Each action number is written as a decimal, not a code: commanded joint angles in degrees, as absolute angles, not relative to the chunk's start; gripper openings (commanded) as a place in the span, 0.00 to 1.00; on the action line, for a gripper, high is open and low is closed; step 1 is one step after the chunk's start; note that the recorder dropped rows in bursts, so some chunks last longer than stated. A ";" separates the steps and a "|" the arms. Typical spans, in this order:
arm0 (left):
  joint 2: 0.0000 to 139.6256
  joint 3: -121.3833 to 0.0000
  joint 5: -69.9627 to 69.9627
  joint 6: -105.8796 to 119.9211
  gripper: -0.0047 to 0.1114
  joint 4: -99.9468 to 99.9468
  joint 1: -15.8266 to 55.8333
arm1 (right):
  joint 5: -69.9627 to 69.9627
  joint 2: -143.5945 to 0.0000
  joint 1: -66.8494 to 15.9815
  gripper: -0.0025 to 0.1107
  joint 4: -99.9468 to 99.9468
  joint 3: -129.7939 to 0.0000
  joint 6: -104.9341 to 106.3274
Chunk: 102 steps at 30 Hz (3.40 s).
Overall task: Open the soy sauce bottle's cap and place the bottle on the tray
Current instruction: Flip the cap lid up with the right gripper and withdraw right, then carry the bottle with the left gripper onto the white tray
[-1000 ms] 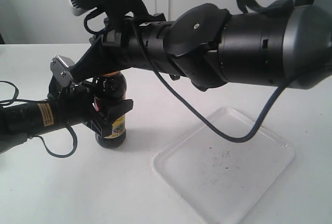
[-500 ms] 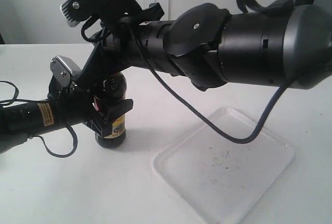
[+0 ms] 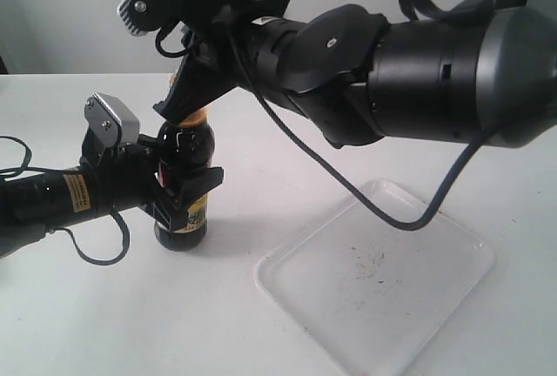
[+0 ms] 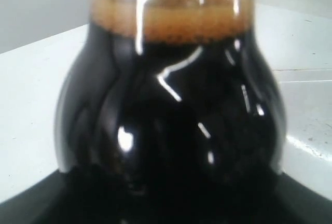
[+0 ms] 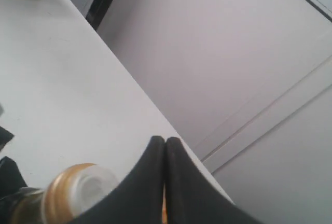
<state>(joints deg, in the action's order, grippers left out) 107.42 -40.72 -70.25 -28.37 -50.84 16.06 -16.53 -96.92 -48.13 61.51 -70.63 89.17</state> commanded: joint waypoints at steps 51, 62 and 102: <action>99.32 -40.64 -69.96 -27.54 0.04 -50.97 16.11 | 34.44 -86.03 -9.09 0.02 -1.71 -68.03 16.17; 94.81 -40.74 -69.96 -23.81 0.04 -42.64 23.35 | 28.95 -82.53 -2.16 0.02 -1.48 -62.48 14.05; 111.56 -59.17 -69.96 -14.77 0.04 -14.42 52.07 | 19.68 -88.86 3.50 0.02 0.55 -58.58 7.22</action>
